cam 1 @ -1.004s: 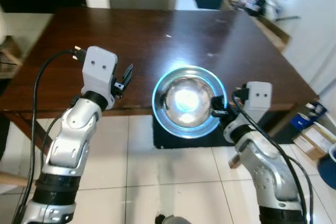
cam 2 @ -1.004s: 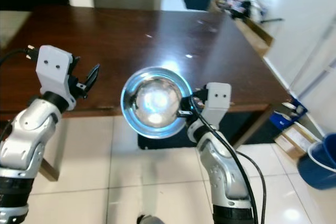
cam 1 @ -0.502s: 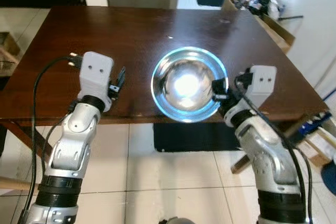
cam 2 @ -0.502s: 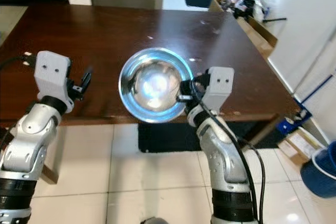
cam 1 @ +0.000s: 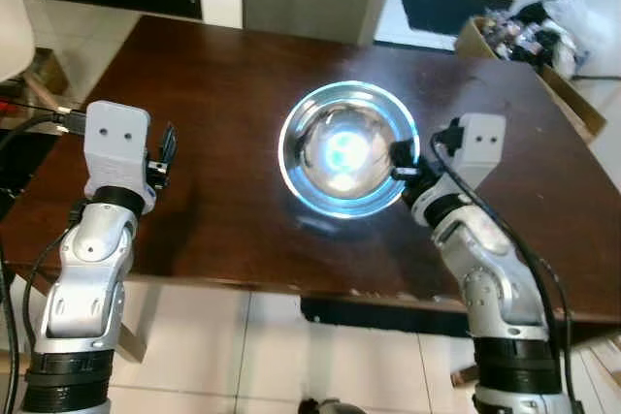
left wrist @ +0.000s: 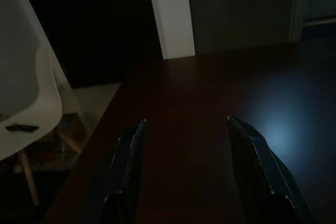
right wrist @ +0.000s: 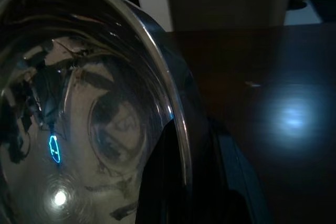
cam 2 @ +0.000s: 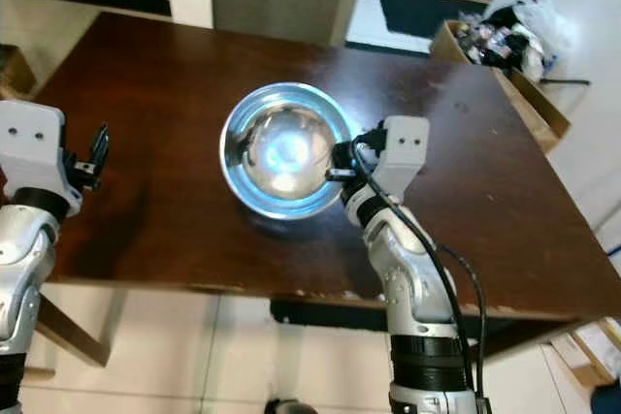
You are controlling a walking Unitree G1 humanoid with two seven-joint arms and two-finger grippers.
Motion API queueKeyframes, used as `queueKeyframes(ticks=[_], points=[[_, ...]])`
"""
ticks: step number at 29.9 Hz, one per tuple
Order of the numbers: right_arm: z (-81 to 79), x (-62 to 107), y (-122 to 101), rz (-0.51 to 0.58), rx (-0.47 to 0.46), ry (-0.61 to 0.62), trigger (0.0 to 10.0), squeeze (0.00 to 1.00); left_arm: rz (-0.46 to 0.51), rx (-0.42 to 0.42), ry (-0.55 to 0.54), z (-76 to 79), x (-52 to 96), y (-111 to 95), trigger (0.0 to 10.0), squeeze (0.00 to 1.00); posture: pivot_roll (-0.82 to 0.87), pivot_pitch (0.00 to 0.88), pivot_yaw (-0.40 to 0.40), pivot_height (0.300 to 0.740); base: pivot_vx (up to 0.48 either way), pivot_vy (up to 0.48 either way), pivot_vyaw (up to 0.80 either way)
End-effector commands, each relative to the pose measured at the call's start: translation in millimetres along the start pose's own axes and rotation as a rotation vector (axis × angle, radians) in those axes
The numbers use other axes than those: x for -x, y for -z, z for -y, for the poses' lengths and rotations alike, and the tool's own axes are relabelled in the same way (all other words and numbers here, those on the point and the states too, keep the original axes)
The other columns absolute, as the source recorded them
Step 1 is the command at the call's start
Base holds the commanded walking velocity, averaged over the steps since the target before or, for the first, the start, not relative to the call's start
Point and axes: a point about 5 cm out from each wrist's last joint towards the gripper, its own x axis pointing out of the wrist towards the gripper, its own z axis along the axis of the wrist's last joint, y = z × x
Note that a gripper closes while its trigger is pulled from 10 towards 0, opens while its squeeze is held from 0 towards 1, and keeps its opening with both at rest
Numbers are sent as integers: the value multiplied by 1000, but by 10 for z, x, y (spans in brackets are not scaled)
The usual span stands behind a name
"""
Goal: Setting the table
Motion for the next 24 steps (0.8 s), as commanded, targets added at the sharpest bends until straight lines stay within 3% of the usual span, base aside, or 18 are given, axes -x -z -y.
queueKeyframes(ticks=[1,13,21,24], points=[[35,9,-10,9,5,12,10000,0,0,-12,34,90,-6,-5,10000,0,-16,30,-34,740,322,0,0],[125,46,-34,34,22,51,10000,0,8,-16,71,142,-68,-31,10000,0,-27,26,-18,740,305,0,0],[226,38,-102,73,6,105,10000,0,28,-15,136,307,-143,-67,10000,0,-31,24,-6,740,284,0,0],[263,74,-99,59,27,97,10000,0,21,-30,153,262,-159,-54,10000,0,-34,24,-1,740,86,0,0]])
